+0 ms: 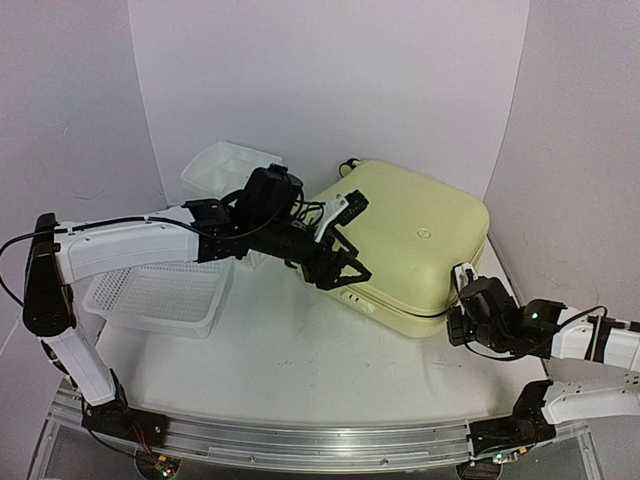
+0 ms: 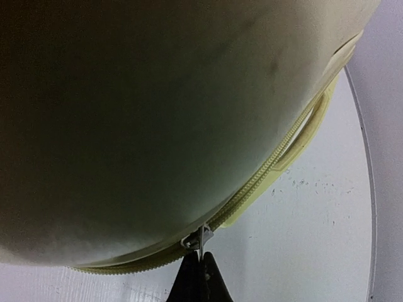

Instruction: Open, take out, and arrange the luggage

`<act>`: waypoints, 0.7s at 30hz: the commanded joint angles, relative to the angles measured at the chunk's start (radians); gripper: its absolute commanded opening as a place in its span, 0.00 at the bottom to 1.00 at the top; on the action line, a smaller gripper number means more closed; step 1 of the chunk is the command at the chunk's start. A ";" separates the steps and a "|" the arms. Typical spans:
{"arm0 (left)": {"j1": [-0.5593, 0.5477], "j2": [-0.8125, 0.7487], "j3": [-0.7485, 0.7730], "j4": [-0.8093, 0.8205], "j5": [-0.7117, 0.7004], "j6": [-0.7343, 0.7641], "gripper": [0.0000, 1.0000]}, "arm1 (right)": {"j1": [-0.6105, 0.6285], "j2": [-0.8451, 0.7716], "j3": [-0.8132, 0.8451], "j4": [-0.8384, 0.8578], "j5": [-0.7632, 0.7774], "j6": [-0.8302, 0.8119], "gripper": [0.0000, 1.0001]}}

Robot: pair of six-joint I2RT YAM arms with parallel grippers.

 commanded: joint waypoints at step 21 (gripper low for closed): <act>-0.064 0.409 0.470 -0.038 -0.075 0.323 0.78 | -0.084 0.068 0.034 0.151 -0.485 -0.194 0.00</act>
